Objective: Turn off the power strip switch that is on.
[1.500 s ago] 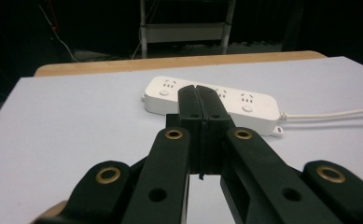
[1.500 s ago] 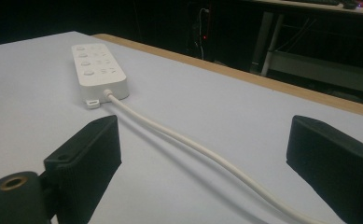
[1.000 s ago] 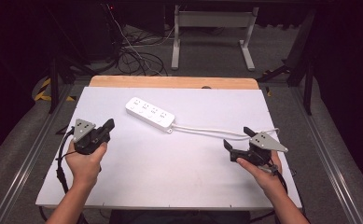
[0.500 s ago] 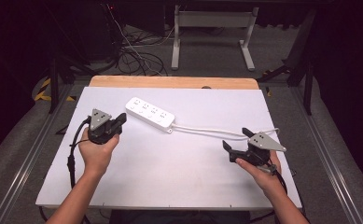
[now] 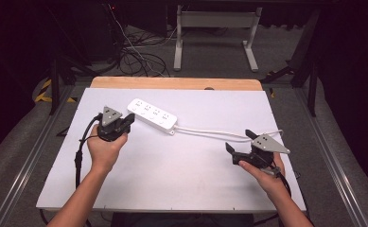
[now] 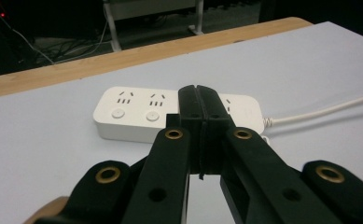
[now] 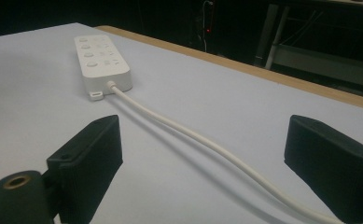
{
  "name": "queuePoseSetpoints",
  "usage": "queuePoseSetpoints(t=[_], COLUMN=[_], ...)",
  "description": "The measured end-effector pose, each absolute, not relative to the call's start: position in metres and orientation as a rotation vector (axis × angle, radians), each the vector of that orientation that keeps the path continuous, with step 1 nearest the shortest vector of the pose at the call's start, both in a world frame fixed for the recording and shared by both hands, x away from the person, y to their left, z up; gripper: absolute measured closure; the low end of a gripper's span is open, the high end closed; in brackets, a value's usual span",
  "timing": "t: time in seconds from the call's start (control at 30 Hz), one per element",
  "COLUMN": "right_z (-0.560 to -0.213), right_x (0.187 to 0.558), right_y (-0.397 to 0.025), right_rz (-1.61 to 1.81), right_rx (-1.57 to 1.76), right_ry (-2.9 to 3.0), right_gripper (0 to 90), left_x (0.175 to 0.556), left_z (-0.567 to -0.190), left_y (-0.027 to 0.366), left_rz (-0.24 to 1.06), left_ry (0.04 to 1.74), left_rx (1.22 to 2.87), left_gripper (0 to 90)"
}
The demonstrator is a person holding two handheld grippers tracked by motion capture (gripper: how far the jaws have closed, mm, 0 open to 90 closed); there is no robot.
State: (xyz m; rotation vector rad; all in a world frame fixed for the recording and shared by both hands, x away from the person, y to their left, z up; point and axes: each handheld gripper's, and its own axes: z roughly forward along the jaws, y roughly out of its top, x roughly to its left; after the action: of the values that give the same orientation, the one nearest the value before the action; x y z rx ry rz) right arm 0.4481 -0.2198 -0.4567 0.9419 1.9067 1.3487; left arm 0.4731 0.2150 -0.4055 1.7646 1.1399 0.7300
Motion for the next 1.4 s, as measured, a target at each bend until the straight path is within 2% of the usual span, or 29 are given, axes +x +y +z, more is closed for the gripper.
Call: queuePoseSetpoints(t=[0.53, 0.97, 1.23, 1.4], right_z=[-0.458, -0.458, -0.458, -0.458], right_x=[0.447, 0.449, 0.449, 0.449], right_y=[-0.22, -0.22, -0.218, -0.218], right_rz=[1.339, 1.338, 1.338, 1.338], right_rx=[0.95, 0.966, 0.953, 0.957], right_ry=[1.912, 1.905, 1.92, 1.918], right_gripper=[11.9, 11.3, 11.1, 11.1], left_x=[0.509, 0.555, 0.567, 0.569], left_z=[-0.414, -0.434, -0.441, -0.442], left_y=[0.173, 0.137, 0.132, 0.133], left_rz=[0.687, 0.644, 0.603, 0.585], left_ry=[1.1, 1.155, 1.197, 1.216], left_rx=[1.895, 2.137, 2.232, 2.224], left_gripper=[90.0, 90.0, 90.0, 90.0])
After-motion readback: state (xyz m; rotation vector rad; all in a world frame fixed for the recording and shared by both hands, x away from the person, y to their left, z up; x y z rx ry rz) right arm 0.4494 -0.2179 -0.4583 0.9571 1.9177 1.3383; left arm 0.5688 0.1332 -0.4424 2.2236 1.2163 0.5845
